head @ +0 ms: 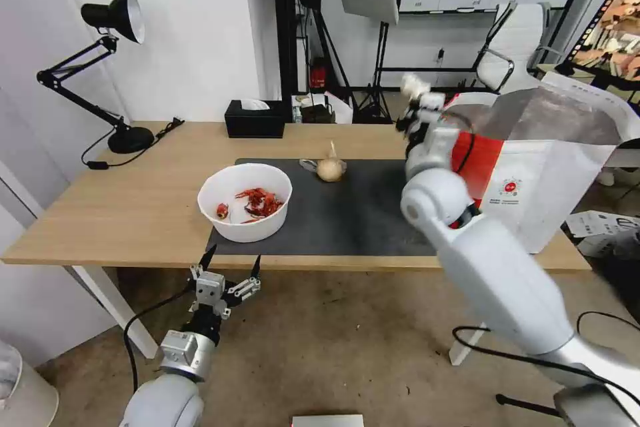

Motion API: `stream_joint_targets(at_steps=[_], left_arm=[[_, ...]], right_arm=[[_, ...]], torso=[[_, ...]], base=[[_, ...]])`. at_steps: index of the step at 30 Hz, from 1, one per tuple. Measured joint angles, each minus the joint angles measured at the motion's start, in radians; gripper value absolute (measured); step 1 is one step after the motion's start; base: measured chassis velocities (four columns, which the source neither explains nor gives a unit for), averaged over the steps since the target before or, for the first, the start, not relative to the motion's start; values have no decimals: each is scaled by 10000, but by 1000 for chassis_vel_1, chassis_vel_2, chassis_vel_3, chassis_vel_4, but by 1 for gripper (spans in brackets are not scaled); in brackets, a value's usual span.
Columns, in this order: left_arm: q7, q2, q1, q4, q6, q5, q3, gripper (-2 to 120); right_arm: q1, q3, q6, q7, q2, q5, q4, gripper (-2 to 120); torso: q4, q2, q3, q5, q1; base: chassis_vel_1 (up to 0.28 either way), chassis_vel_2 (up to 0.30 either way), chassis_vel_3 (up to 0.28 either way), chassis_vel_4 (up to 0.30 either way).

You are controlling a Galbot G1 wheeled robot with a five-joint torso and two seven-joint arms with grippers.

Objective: Pick up the trash from the table and place it into the takeout bag.

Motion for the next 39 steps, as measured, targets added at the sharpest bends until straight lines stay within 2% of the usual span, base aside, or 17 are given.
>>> stream_joint_targets(at_steps=[2,4,5,7,11,13,15,22,23,26,28,31,32,35,37,38,39], left_arm=[[0,7,2,0,-2,0,-12,100],[0,23,1,-7,-3,0,-25,100],[0,23,1,-7,-3,0,-25,100],[-1,36,-11,-11,-5,-2,-28,100],[-1,49,-46,-4,-6,-3,4,100],[-1,51,-97,12,-6,-5,55,100],[-1,51,-113,15,-6,-5,77,100],[8,24,-94,-9,0,-2,165,100],[8,24,-94,-9,0,-2,165,100],[9,17,-63,-66,5,3,166,100],[10,16,-52,-85,8,3,164,100],[10,17,-19,-140,12,4,159,100],[10,17,-19,-140,12,4,159,100],[10,17,-15,-200,27,3,158,100],[11,16,-15,-217,30,1,158,100],[11,16,-16,-252,37,-1,159,100],[11,16,-16,-252,37,-1,159,100]], right_arm=[[112,98,-294,326,-196,148,157,0],[182,293,-1239,1357,-657,556,489,0],[182,293,-1239,1357,-657,556,489,0],[83,539,-1794,1938,-1242,886,689,0],[-80,691,-2067,2144,-1719,1460,817,0],[-206,759,-2367,2356,-2146,2220,1011,0],[-241,794,-2573,2417,-2300,2412,1050,3],[-393,934,-3051,2477,-2719,2813,1220,32],[-393,934,-3051,2477,-2719,2813,1220,32],[-463,940,-3095,2469,-2796,2839,1290,46],[-471,940,-3095,2465,-2824,2839,1291,50],[-473,938,-3094,2424,-2949,2846,1307,67],[-473,938,-3094,2424,-2949,2846,1307,67],[-496,934,-2897,2321,-3103,3010,1417,80],[-529,942,-2803,2281,-3139,3058,1452,82],[-658,998,-2480,2020,-3231,3175,1573,89],[-658,998,-2480,2020,-3231,3175,1573,89]], torso=[[0,0,0,1,0],[0,0,0,1,0],[0,0,0,1,0],[-3,0,0,2,-1],[-4,0,0,6,0],[-4,0,0,3,-1],[-2,1,0,3,-1],[-2,0,0,1,-1],[-2,0,0,1,-1],[-1,0,0,1,-1],[-1,0,0,1,-1],[-1,0,1,1,0],[-1,0,1,1,0],[-1,0,0,0,-1],[0,0,0,0,0],[-1,0,0,1,0],[-1,0,0,1,0]], base=[[0,0,0,0],[0,0,0,0],[0,0,0,0],[0,0,0,0],[0,0,0,0],[0,0,0,0],[0,0,0,0],[0,0,0,0],[0,0,0,0],[0,0,0,0],[0,0,0,0],[0,0,0,0],[0,0,0,0],[0,0,0,0],[0,0,0,0],[0,0,0,0],[0,0,0,0]])
